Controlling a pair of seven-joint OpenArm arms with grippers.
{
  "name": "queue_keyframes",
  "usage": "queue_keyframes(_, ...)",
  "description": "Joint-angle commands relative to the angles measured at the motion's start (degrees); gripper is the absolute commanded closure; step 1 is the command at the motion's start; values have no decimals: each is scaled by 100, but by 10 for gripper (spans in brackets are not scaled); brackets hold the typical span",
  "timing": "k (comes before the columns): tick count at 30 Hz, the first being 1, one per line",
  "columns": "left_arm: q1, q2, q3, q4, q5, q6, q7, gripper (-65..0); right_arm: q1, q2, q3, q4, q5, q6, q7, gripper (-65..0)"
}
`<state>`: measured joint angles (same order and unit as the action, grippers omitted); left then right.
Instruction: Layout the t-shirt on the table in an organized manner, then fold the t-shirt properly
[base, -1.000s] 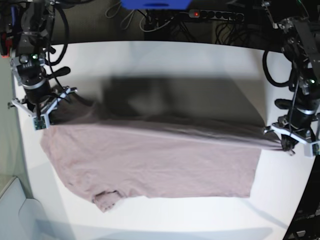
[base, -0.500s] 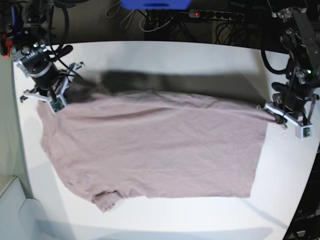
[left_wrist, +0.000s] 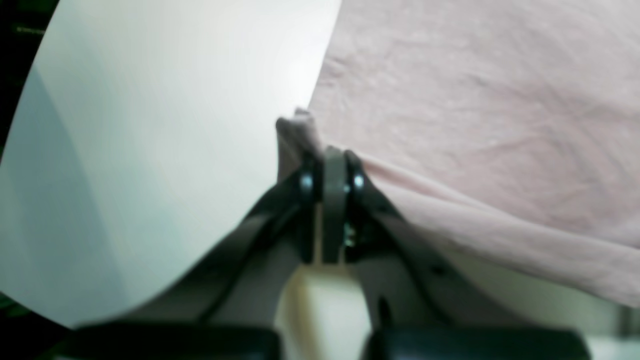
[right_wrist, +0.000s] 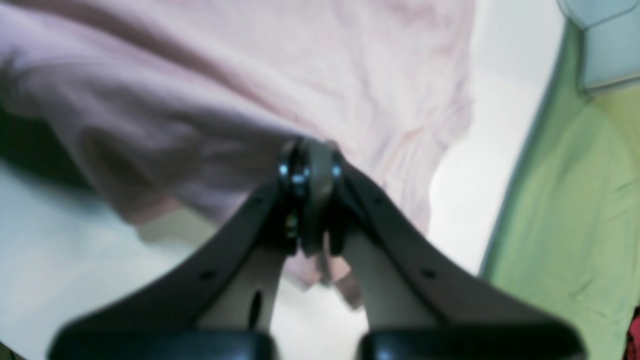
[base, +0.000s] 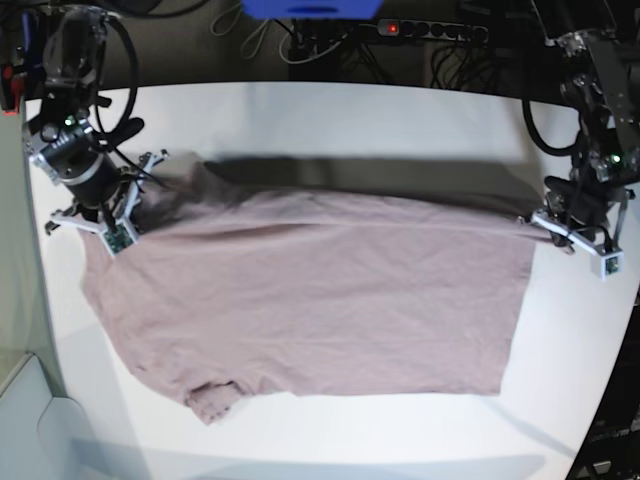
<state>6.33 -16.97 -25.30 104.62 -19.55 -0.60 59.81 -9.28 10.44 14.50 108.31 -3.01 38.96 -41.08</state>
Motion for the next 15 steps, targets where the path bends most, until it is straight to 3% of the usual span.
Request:
queue_keyframes(1, -57, -74, -24, -13, 17, 29, -122, -3, 123, 60, 14, 4, 32, -15, 130, 0)
queue_keyframes(7, -154, -74, -24, -497, 17, 29, -588, -3, 519, 60, 14, -603, 32, -15, 156, 0)
queue_keyframes(15, -707, -83, -15, -1112, 17, 29, -640, -3, 1038, 60, 5, -1253, 32, -15, 165, 0)
